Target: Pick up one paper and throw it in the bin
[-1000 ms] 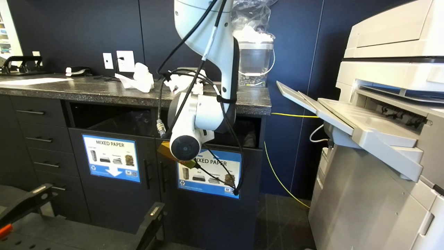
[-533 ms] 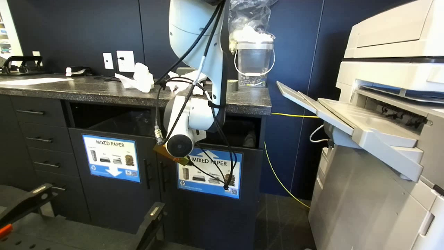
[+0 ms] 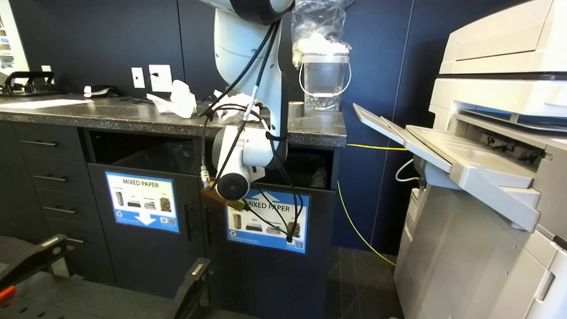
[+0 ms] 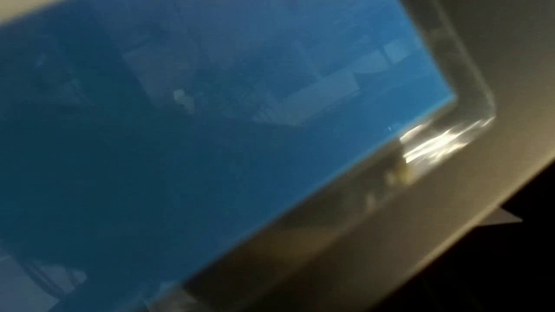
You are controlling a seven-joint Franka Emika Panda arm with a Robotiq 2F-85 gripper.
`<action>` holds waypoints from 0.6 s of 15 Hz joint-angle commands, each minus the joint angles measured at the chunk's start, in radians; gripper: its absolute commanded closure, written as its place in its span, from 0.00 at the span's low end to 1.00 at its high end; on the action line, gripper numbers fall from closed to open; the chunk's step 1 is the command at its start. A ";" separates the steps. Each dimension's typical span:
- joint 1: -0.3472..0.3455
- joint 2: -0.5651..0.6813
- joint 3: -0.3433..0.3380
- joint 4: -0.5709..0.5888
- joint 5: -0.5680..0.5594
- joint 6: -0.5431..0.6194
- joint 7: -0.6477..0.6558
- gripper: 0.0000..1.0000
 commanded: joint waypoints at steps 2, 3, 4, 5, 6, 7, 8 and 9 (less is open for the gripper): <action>0.034 0.037 -0.020 0.097 0.006 0.047 -0.032 0.86; 0.041 0.035 -0.028 0.102 0.006 0.050 -0.032 0.86; 0.045 0.033 -0.033 0.102 0.005 0.052 -0.032 0.87; 0.053 0.025 -0.039 0.097 0.006 0.060 -0.032 0.62; 0.059 0.020 -0.045 0.095 0.006 0.061 -0.032 0.62; 0.083 0.011 -0.072 0.096 0.006 0.064 -0.032 0.58; 0.096 0.005 -0.088 0.101 0.007 0.064 -0.023 0.51; 0.106 -0.003 -0.100 0.100 0.007 0.065 -0.025 0.42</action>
